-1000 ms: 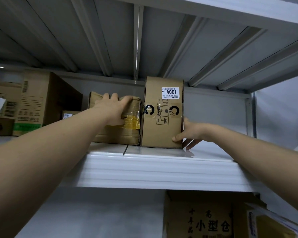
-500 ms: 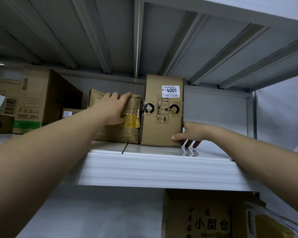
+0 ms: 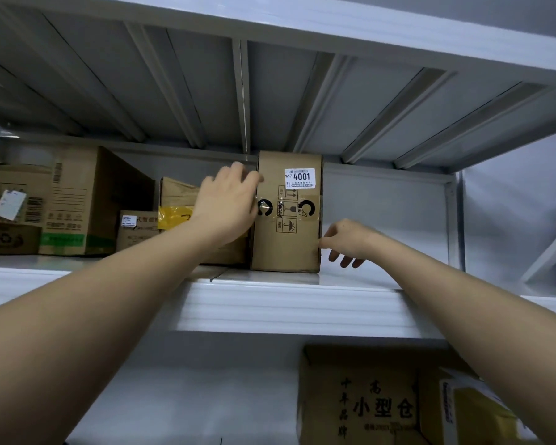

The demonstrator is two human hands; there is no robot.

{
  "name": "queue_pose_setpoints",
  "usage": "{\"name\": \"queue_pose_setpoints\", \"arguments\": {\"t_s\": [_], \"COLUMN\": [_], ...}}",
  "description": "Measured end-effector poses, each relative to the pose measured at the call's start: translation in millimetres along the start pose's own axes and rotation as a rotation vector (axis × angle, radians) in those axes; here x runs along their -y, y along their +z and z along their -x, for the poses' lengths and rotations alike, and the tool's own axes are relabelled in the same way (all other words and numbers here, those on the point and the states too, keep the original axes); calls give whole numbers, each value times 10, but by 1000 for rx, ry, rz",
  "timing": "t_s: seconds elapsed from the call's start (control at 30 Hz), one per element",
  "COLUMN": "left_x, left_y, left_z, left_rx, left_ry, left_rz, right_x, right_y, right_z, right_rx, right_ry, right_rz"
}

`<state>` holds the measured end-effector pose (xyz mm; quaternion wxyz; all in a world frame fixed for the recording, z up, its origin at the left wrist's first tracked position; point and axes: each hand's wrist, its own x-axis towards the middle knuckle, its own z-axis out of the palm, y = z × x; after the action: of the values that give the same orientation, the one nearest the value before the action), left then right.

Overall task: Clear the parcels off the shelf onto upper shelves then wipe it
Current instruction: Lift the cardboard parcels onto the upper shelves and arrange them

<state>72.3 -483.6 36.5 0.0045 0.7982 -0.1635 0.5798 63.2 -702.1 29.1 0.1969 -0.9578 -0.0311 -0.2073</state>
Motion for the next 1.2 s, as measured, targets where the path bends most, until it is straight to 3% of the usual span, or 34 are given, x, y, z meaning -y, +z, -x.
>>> {"name": "queue_pose_setpoints", "arguments": {"t_s": [0.33,0.7,0.97,1.2], "left_x": [-628,-1238,-1494,-1715], "left_y": [-345,-772,-791,-632], "left_z": [62,734,1392,1922], "left_rx": [249,130,-130,-28], "left_ry": [-14,88,273,309], "left_rz": [202,459,508,560], "right_x": [-142,-202,-349,-781], "right_y": [-419,-204,213,687], "right_z": [530,1538,2219,2667], "right_rx": [-296,-498,-678,-678], "right_ry": [-105,-67,-83,-43], "right_rz": [-127,-177,-203,-136]}}
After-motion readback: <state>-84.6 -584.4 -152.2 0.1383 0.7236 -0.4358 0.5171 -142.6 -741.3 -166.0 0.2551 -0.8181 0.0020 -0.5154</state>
